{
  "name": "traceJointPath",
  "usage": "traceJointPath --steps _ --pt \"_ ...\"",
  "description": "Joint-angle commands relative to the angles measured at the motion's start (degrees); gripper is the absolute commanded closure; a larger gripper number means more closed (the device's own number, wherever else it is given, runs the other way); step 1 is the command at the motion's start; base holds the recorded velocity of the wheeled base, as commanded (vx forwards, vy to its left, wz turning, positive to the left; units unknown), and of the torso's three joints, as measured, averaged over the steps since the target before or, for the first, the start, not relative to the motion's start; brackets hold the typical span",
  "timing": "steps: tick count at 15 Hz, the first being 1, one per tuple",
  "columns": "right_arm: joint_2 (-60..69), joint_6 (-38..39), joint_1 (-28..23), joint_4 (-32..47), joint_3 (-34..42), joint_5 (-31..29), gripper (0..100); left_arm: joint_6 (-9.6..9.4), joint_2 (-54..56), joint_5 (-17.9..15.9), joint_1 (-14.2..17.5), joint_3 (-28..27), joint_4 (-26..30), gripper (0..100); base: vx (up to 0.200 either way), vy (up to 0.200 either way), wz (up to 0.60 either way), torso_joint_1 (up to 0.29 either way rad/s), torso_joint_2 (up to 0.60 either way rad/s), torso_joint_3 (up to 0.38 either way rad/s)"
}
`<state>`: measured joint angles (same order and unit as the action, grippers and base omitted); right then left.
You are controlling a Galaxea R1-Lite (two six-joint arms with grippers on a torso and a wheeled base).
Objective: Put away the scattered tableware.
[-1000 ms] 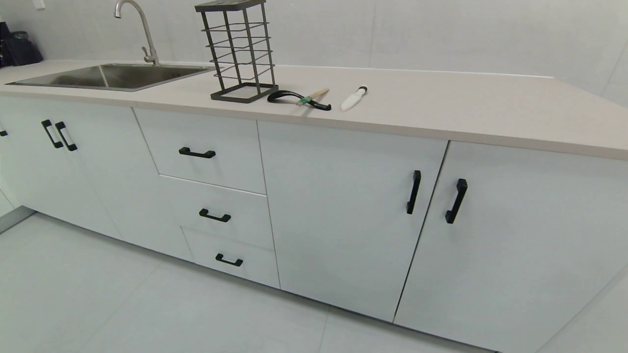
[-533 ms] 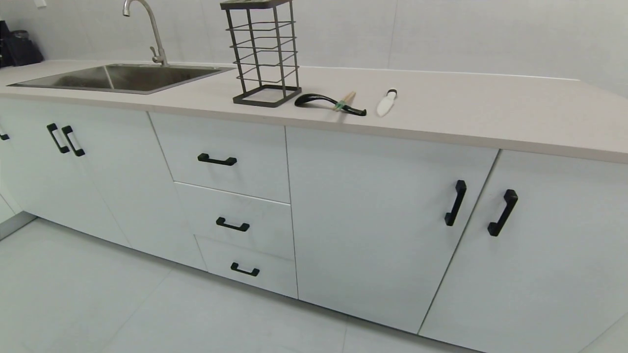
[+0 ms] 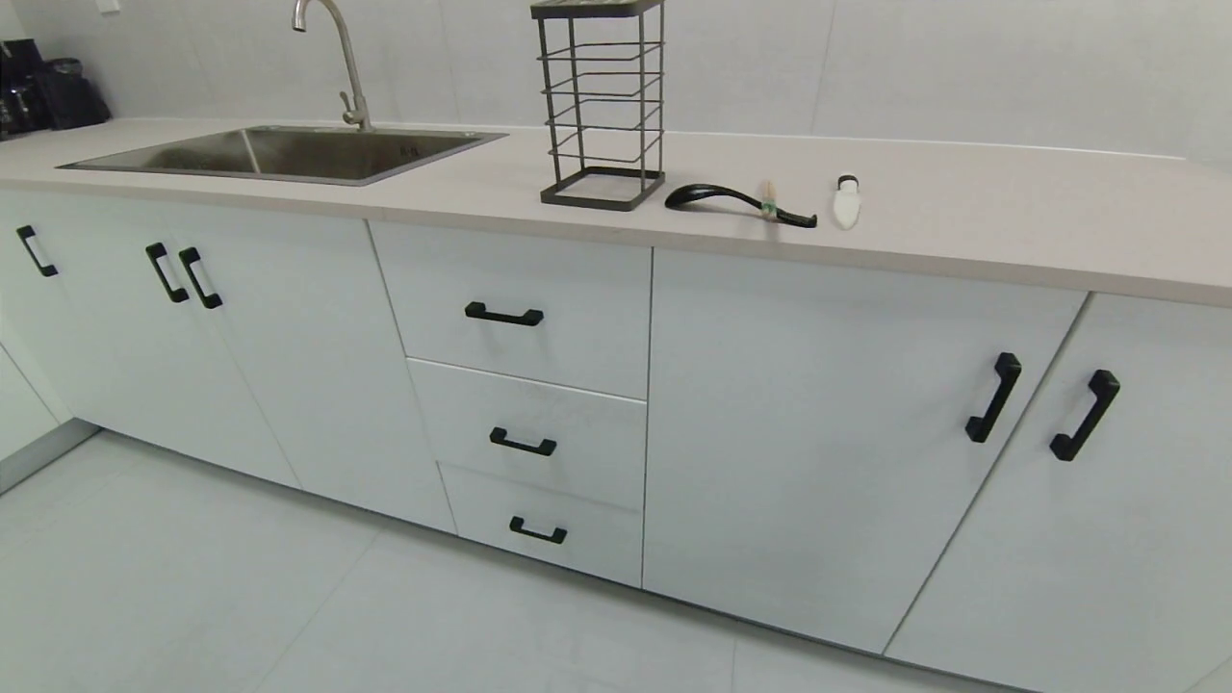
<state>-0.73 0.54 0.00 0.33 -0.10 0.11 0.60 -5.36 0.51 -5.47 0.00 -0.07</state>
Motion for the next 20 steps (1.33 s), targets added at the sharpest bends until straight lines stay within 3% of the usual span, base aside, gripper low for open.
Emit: traceJointPath --steps 1,4,14,15,16,17,18,20 --pt "-0.1 0.0 0.0 0.0 0.0 0.0 100 0.02 -0.1 0.0 0.0 0.0 0.0 0 0.2 0.2 0.0 -0.007 0.0 0.002" --pt "-0.2 0.0 0.0 0.0 0.0 0.1 100 0.19 -0.1 0.0 0.0 0.0 0.0 0 0.2 0.0 0.0 -0.004 0.0 0.007" --pt "-0.1 0.0 0.0 0.0 0.0 0.0 100 -0.69 0.0 -0.1 0.0 0.0 0.1 0 0.0 0.0 0.0 0.0 0.0 0.0" --pt "-0.1 0.0 0.0 0.0 0.0 0.1 100 -1.39 0.0 -0.3 0.0 0.0 -0.1 0 0.0 0.0 0.0 0.0 0.0 0.0" --pt "-0.1 0.0 0.0 0.0 0.0 0.1 100 -4.46 0.0 -2.5 0.1 0.0 -0.5 0 0.0 0.0 0.0 0.0 0.0 0.0" --pt "-0.1 0.1 0.0 0.0 0.0 0.2 100 -3.23 -0.2 -3.1 1.6 -2.9 -5.1 0 0.0 0.0 0.0 0.0 0.0 0.0" --pt "-0.1 0.1 0.0 0.0 0.0 0.2 100 -0.86 -2.9 -3.9 4.0 -10.0 -10.6 0 0.0 0.0 0.0 0.0 0.0 0.0" --pt "-0.1 0.1 0.0 0.0 0.0 0.2 100 -1.83 -7.2 -6.8 4.1 -11.7 -10.5 0 0.0 0.0 0.0 0.0 0.0 0.0"
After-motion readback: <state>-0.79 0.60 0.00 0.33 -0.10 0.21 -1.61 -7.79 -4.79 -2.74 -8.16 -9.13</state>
